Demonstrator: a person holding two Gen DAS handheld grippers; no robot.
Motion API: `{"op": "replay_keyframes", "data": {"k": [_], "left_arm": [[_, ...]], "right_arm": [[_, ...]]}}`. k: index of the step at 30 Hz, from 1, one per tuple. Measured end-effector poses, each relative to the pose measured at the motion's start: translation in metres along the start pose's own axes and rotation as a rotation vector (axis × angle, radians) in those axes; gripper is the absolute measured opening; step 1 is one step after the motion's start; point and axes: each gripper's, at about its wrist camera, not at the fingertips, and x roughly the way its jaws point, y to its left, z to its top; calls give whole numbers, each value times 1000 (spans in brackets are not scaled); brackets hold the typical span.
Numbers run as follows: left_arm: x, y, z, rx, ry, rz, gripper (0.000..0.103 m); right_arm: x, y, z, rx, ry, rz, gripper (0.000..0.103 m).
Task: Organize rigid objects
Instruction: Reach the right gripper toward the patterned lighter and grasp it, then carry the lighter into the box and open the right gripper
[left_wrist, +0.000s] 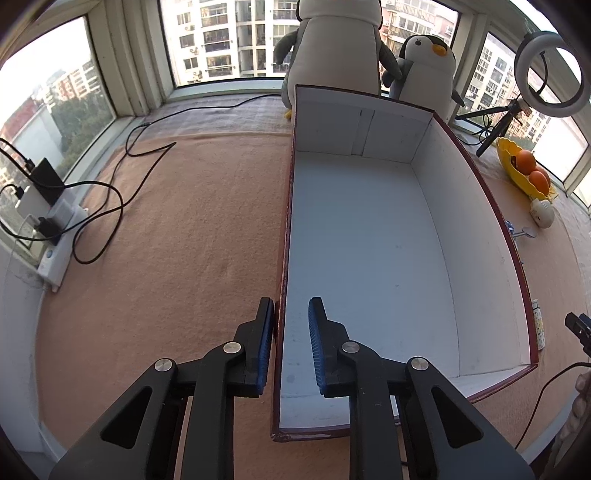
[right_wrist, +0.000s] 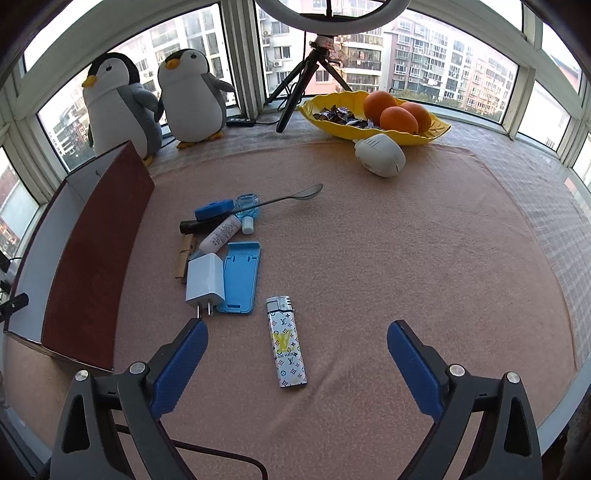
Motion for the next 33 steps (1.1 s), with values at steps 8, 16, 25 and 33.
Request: {"op": "replay_keyframes", "data": {"k": [8, 16, 25, 33], "left_arm": [[3, 1, -1, -9, 8, -1, 18], [6, 3, -4, -31, 24, -1, 18], [9, 4, -5, -37, 21, 1, 18], [11, 6, -4, -46, 19, 5, 7]], "right_arm": [[27, 5, -3, -40, 73, -13, 81], [54, 17, 2, -104, 143, -38, 66], [67, 12, -1, -110, 194, -9, 22], [61, 14, 0, -104, 175, -10, 21]]}}
